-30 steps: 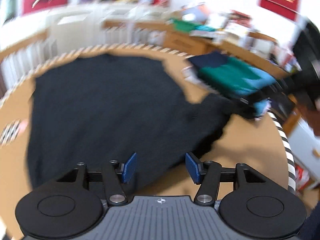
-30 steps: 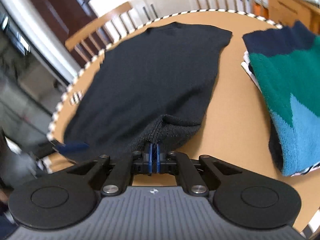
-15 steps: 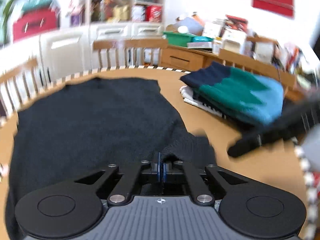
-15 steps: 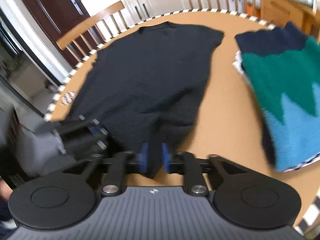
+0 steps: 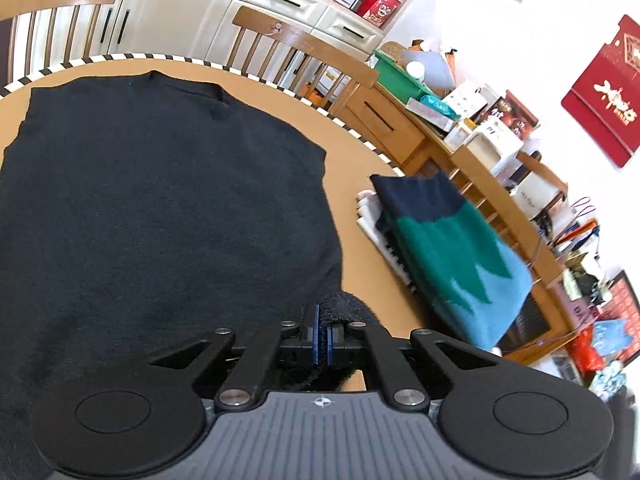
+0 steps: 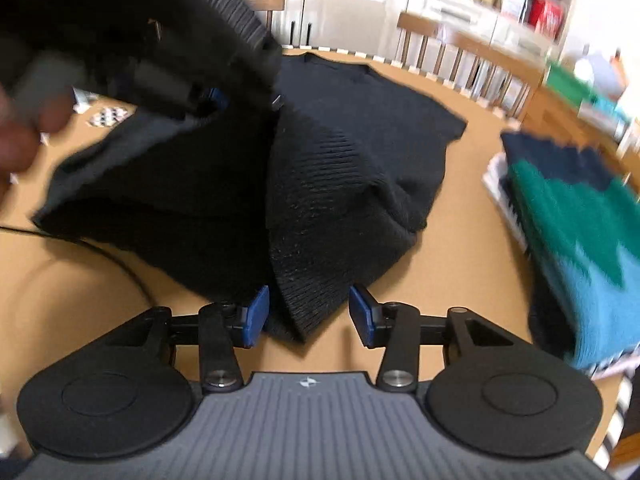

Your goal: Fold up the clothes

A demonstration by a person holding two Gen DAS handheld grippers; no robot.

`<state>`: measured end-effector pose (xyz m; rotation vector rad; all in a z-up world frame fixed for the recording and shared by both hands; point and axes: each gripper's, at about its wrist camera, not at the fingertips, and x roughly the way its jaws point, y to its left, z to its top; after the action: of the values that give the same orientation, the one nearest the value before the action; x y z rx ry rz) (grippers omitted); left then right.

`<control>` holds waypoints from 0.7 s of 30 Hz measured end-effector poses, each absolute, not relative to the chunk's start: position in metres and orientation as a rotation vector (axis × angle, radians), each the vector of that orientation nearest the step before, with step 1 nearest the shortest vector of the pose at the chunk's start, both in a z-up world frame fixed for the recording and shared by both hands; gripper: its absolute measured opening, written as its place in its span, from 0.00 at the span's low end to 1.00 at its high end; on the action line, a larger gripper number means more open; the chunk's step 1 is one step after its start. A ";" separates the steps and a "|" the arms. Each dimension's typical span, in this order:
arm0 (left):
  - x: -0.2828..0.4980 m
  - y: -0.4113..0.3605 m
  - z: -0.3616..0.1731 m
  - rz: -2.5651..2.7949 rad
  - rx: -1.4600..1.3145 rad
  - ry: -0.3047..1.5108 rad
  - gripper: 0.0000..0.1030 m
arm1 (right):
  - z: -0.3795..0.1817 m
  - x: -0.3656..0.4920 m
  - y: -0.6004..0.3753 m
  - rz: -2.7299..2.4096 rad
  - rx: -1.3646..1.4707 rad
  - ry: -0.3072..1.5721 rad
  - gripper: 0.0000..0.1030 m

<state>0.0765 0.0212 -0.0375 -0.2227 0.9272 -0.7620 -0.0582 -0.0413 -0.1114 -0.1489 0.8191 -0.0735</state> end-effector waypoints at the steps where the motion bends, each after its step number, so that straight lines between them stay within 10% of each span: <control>1: 0.078 0.019 -0.037 -0.765 -0.224 0.927 0.03 | -0.116 -0.055 -0.036 -0.108 -0.190 0.806 0.43; 3: 0.081 0.019 -0.037 -0.765 -0.226 0.926 0.03 | -0.122 -0.052 -0.034 -0.156 -0.193 0.802 0.34; 4: 0.081 0.019 -0.037 -0.764 -0.227 0.925 0.03 | -0.123 -0.051 -0.036 -0.168 -0.170 0.805 0.07; 5: 0.082 0.019 -0.037 -0.762 -0.224 0.922 0.03 | -0.120 -0.053 -0.042 -0.175 -0.127 0.809 0.04; 13: 0.081 0.031 -0.029 -0.780 -0.229 0.885 0.04 | -0.032 -0.106 -0.072 -0.138 0.019 0.693 0.02; 21: 0.052 0.011 -0.042 -0.942 -0.184 0.919 0.06 | -0.084 -0.111 -0.113 -0.333 0.298 0.953 0.02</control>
<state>0.0516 0.0106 -0.0416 -0.1840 0.9186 -0.9420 -0.1111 -0.1130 -0.0839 0.2980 0.9529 -0.3325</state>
